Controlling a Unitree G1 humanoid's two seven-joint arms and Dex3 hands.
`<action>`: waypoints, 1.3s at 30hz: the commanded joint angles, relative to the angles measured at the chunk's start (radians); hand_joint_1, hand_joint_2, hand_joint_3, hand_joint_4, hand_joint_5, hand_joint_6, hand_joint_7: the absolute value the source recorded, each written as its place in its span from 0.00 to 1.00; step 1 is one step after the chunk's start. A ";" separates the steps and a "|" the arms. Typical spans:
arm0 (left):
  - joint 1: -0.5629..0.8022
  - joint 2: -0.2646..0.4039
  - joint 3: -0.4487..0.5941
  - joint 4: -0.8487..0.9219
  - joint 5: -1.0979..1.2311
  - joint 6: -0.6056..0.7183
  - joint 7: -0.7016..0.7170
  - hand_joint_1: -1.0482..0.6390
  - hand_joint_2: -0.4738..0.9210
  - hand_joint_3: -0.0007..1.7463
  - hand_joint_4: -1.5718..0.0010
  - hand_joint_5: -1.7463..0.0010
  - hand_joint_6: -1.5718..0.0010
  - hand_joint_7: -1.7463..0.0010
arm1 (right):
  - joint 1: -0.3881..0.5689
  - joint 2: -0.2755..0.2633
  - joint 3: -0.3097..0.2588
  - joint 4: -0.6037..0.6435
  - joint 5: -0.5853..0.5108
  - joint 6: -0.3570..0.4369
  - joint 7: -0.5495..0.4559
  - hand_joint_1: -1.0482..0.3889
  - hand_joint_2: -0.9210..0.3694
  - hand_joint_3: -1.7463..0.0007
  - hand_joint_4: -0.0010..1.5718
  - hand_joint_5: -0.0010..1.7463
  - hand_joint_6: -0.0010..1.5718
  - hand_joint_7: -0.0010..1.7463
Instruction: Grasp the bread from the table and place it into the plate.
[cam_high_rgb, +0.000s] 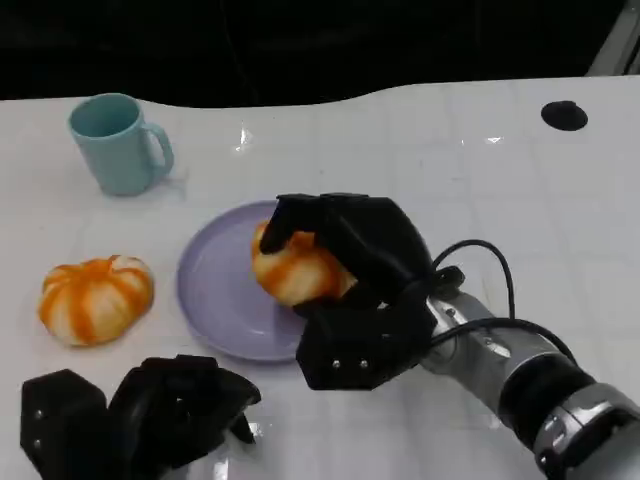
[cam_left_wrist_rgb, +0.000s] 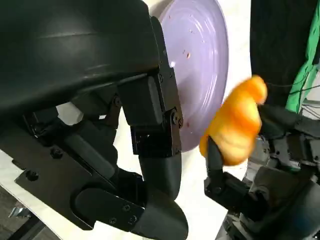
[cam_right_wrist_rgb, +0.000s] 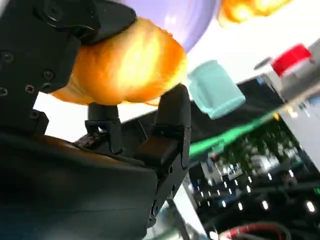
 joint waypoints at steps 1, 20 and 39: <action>0.012 0.009 -0.002 0.010 0.004 -0.007 0.001 0.00 0.72 0.23 0.42 0.15 0.00 0.83 | -0.029 -0.018 0.024 -0.011 -0.009 0.037 0.097 0.39 0.05 0.88 0.06 0.26 0.23 0.03; 0.020 0.003 -0.007 0.000 0.000 -0.008 0.004 0.00 0.71 0.25 0.42 0.17 0.01 0.84 | 0.101 -0.114 0.019 -0.282 0.029 0.084 0.307 0.18 0.00 0.89 0.02 0.01 0.06 0.01; 0.014 0.004 -0.004 0.000 0.002 -0.002 0.008 0.00 0.66 0.33 0.43 0.16 0.00 0.85 | 0.380 -0.268 -0.080 -0.604 0.074 -0.112 0.181 0.44 0.01 0.99 0.24 0.37 0.35 0.09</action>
